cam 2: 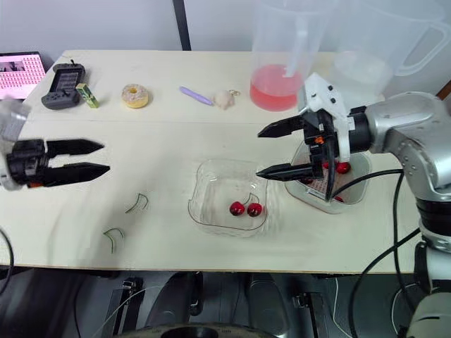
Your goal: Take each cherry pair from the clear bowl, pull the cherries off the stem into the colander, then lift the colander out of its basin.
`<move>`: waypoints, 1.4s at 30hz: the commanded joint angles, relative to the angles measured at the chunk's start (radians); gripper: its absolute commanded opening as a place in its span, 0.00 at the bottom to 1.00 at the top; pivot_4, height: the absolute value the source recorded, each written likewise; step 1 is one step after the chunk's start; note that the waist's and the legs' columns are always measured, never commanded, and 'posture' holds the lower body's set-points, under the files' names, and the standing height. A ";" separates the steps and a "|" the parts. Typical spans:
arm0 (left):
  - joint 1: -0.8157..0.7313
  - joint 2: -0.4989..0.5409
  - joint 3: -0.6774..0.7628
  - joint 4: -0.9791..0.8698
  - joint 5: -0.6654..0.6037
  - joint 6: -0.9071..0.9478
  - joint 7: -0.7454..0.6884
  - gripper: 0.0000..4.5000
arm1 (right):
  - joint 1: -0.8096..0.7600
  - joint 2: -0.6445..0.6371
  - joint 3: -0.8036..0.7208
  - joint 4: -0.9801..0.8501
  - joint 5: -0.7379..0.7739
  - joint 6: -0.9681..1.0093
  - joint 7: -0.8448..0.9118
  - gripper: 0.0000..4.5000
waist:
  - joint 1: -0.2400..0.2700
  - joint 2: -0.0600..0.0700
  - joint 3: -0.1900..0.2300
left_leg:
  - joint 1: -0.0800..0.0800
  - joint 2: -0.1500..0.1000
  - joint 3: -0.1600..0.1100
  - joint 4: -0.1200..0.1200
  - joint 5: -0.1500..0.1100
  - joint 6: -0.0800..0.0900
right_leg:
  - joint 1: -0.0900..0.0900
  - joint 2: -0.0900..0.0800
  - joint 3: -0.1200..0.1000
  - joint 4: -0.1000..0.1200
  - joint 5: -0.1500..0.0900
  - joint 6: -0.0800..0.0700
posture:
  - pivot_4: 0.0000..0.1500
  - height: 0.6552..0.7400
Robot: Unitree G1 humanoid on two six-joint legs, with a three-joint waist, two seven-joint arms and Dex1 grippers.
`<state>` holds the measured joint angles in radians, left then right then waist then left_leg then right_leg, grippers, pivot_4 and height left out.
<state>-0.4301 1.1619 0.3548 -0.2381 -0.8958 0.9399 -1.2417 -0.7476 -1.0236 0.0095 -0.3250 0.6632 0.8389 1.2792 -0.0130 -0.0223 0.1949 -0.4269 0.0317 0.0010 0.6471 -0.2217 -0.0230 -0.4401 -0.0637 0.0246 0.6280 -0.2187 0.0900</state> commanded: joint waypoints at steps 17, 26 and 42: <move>-0.170 -0.124 -0.335 -0.068 0.176 -0.250 -0.148 0.99 | -0.315 0.077 0.346 -0.248 0.048 0.671 -0.400 1.00 | -0.006 0.000 0.000 | -0.001 0.000 0.000 0.001 0.000 0.000 | -0.002 0.002 0.001 0.002 0.000 0.000 | 1.00 0.91; -0.074 -0.135 -0.304 -0.129 0.170 -0.243 -0.096 0.99 | -0.309 0.219 0.650 -0.181 -0.083 0.631 -0.525 1.00 | -0.004 0.000 0.000 | -0.001 0.000 -0.001 0.001 0.000 0.001 | -0.001 0.002 0.001 0.002 0.000 0.000 | 1.00 0.91; -0.018 -0.103 -0.259 -0.189 0.149 -0.194 -0.024 1.00 | -0.278 0.281 0.807 -0.080 -0.250 0.480 -0.496 0.50 | -0.007 0.000 0.000 | -0.001 0.001 -0.002 0.001 0.000 0.001 | -0.001 0.003 0.001 0.003 0.000 0.000 | 1.00 0.91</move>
<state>-0.4435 1.0425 0.0616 -0.4062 -0.7327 0.7403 -1.2700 -1.0207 -0.7499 0.8217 -0.3959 0.4302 1.3360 0.7748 -0.0195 -0.0226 0.1946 -0.4277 0.0323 -0.0006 0.6483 -0.2214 -0.0225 -0.4411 -0.0610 0.0254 0.6307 -0.2189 0.0902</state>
